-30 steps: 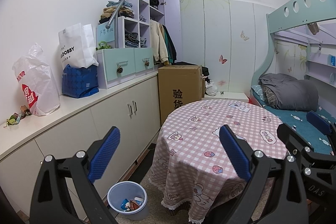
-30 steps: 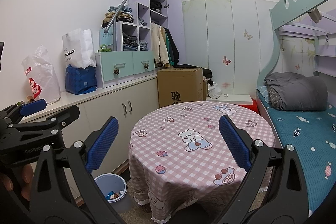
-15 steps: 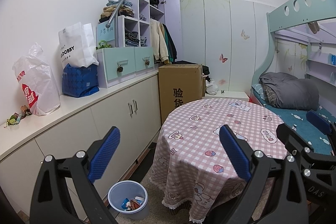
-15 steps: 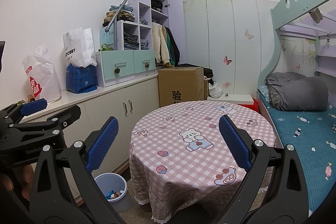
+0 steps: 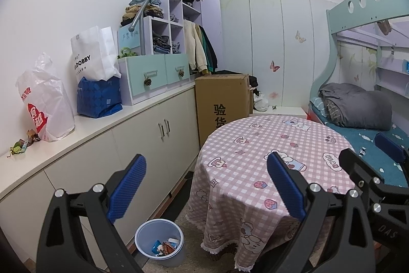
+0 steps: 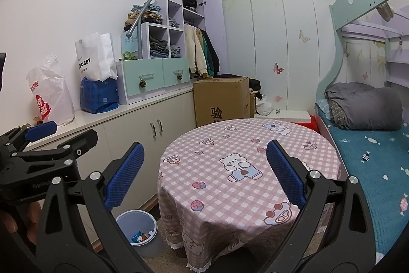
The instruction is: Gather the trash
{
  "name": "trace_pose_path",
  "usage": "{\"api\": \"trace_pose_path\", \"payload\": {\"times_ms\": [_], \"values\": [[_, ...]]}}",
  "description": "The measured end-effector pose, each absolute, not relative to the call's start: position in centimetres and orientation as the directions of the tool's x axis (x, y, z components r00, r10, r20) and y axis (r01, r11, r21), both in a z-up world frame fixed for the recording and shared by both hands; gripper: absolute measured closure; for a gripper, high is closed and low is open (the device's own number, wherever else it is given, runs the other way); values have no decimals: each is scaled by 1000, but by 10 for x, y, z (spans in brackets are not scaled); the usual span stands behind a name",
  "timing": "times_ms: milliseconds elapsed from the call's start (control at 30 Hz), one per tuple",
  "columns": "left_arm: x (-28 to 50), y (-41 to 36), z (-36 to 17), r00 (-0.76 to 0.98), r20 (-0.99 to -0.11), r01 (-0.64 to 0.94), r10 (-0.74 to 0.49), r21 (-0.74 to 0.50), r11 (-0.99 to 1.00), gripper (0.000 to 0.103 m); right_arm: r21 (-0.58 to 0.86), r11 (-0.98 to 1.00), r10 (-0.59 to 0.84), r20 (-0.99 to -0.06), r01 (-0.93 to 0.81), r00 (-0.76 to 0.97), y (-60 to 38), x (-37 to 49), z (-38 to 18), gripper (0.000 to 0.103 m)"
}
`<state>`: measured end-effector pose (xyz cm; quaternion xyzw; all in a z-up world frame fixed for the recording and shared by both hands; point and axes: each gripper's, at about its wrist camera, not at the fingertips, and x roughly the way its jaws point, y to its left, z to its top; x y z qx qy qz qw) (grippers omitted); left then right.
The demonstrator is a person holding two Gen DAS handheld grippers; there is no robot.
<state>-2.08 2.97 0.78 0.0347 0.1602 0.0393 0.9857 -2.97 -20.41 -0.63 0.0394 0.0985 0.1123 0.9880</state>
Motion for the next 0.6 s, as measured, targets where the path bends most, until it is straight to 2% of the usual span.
{"api": "trace_pose_path", "payload": {"times_ms": [600], "values": [[33, 4, -9, 926, -354, -84, 130, 142, 986, 9, 165, 965, 239, -254, -202, 937, -232, 35, -32, 8]]}}
